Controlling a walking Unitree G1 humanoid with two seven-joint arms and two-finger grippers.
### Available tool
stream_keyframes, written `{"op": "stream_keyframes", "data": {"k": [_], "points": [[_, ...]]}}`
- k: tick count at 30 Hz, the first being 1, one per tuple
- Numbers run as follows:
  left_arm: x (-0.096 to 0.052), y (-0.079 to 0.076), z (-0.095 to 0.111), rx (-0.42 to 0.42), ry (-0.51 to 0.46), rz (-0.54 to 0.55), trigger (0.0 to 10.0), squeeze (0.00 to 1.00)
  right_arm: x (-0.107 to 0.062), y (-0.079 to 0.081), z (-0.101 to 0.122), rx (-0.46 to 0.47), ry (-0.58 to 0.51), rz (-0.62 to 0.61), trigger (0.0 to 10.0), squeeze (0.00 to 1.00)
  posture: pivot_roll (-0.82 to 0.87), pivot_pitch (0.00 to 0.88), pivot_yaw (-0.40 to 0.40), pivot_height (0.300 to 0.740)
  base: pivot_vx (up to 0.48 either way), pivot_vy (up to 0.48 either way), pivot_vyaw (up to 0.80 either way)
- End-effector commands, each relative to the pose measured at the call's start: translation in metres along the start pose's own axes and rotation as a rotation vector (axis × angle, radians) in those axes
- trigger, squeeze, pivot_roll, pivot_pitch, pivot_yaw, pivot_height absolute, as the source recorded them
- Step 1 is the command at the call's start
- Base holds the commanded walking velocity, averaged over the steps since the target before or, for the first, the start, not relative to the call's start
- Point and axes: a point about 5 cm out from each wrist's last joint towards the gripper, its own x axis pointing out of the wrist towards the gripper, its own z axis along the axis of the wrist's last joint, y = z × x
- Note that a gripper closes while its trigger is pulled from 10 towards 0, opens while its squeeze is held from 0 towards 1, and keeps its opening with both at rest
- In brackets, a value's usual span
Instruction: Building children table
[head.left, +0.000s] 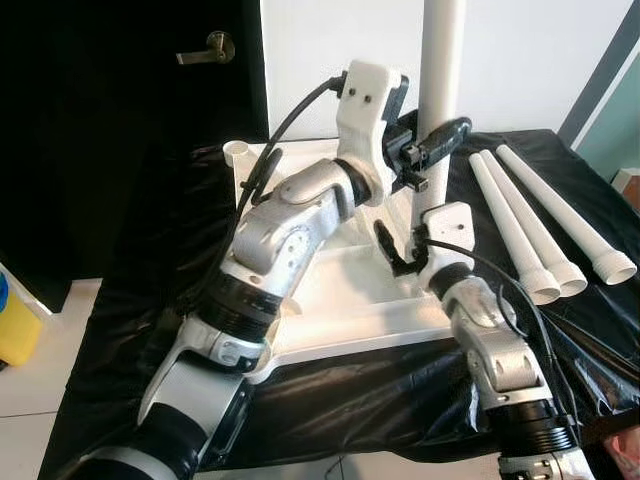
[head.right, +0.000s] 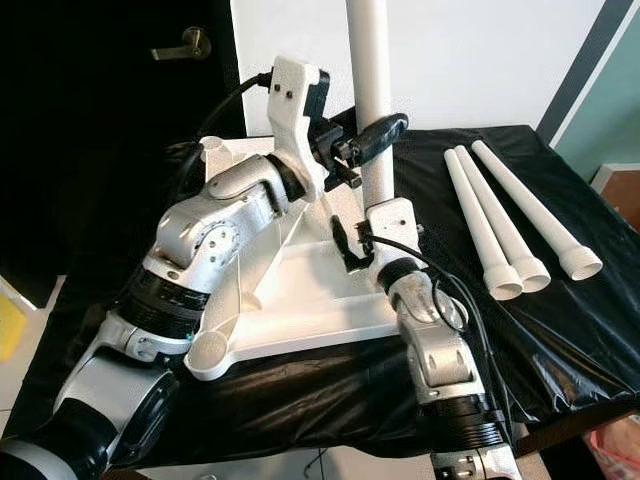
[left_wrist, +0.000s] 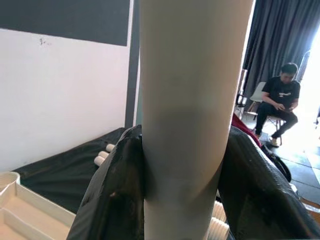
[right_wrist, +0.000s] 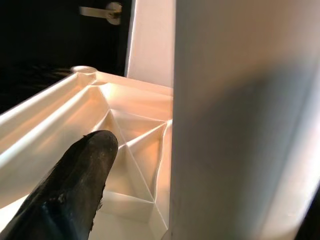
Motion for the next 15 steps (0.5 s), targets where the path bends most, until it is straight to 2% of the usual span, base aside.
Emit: {"op": "stream_keyframes", "data": {"k": [1,3,11,15], "points": [[0.007,-0.003,0.009,0.001,-0.026,0.027,10.0,0.0,0.004,-0.001,0.003,-0.02,-0.017,-0.075,10.0,0.0,0.0,0.0,-0.032,0.74,0.0,0.0,0.0],[0.007,-0.003,0.009,0.001,-0.026,0.027,10.0,0.0,0.004,-0.001,0.003,-0.02,-0.017,-0.075,10.0,0.0,0.0,0.0,-0.032,0.74,0.0,0.0,0.0],[0.017,-0.005,0.011,-0.02,-0.031,0.104,10.0,0.0,0.011,-0.006,0.003,-0.06,-0.022,-0.33,10.0,0.0,0.0,0.0,-0.034,0.74,0.0,0.0,0.0],[0.018,-0.005,0.011,-0.022,-0.028,0.113,10.0,0.0,0.012,-0.006,0.003,-0.047,-0.019,-0.351,10.0,0.0,0.01,0.0,-0.036,0.74,0.0,0.0,0.0]]}}
